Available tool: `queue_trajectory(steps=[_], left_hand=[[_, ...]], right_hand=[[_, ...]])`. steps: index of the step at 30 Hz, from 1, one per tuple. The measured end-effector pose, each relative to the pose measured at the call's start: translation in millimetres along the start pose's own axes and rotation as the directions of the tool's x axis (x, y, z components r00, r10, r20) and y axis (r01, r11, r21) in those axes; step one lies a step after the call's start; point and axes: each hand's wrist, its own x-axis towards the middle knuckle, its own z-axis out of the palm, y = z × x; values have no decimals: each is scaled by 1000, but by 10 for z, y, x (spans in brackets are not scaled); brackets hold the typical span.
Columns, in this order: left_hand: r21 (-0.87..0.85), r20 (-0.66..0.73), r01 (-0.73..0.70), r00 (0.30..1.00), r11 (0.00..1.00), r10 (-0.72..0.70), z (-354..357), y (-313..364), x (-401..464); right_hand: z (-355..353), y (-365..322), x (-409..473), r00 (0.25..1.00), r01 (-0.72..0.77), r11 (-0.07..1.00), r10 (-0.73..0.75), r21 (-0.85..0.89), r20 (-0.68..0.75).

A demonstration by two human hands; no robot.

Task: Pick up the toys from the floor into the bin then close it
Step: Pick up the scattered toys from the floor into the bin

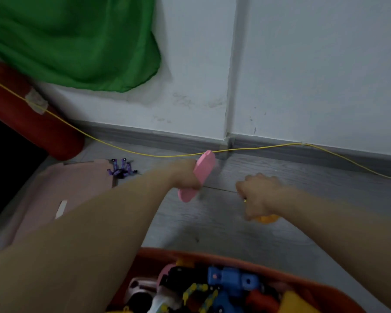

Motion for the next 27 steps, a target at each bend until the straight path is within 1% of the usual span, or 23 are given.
queue_trajectory(steps=[2, 5, 7, 10, 12, 13, 14, 15, 16, 17, 18, 19, 20, 22, 23, 25, 26, 27], left_hand=[[-48, -62, -50, 997, 998, 47, -146, 16, -242], [-159, -128, -104, 988, 982, 84, -348, 23, -592], [-251, -161, -149, 981, 956, 110, -450, 20, -842], [-451, -190, -192, 975, 872, 117, -589, -46, -1305], [-543, -145, -175, 983, 821, 113, -690, -127, -1656], [-582, -79, -154, 988, 799, 133, -741, -172, -1787], [-604, -10, -133, 987, 786, 159, -796, -226, -1942], [-605, 49, -106, 984, 789, 170, -827, -290, -2097], [-574, 102, -81, 980, 815, 169, -885, -333, -2184], [-529, 133, -61, 979, 846, 154, -939, -368, -2279], [-504, 147, -38, 981, 863, 129, -964, -400, -2374], [-496, 152, -24, 982, 868, 114, -1001, -412, -2455], [-494, 148, -3, 985, 869, 88, -1023, -420, -2485], [-483, 145, 25, 988, 875, 51, -1036, -415, -2547], [-476, 160, 44, 986, 878, 37, -1023, -387, -2561], [-429, 221, 75, 975, 900, 24, -989, -304, -2591], [-398, 263, 87, 965, 913, 22, -963, -253, -2607], [-371, 299, 94, 954, 924, 23, -921, -204, -2617]], right_hand=[[-91, 65, -140, 998, -61, 998, 61, 27, 1], [-408, 113, -350, 989, -149, 977, 151, 151, -3], [-673, 76, -484, 986, -148, 967, 160, 206, -47], [-1135, -108, -728, 977, -37, 966, 90, 257, -195], [-1456, -321, -1006, 957, 60, 931, 49, 360, -287], [-1593, -441, -1165, 951, 109, 878, 44, 466, -305], [-1700, -589, -1348, 960, 161, 778, 20, 607, -280], [-1766, -770, -1564, 982, 164, 639, -34, 751, -186], [-1811, -921, -1752, 990, 121, 491, -123, 863, -69], [-1830, -1075, -1955, 969, 74, 391, -246, 917, 26], [-1802, -1236, -2130, 927, 61, 359, -367, 931, 81], [-1767, -1383, -2283, 882, 82, 379, -459, 922, 110], [-1724, -1517, -2400, 849, 103, 405, -512, 908, 132], [-1586, -1756, -2594, 805, 162, 461, -573, 873, 154], [-1491, -1863, -2651, 803, 202, 503, -576, 840, 152], [-1314, -2051, -2702, 839, 255, 589, -529, 767, 128], [-1245, -2121, -2718, 849, 244, 622, -508, 744, 146], [-1177, -2179, -2721, 842, 216, 657, -500, 723, 203]])
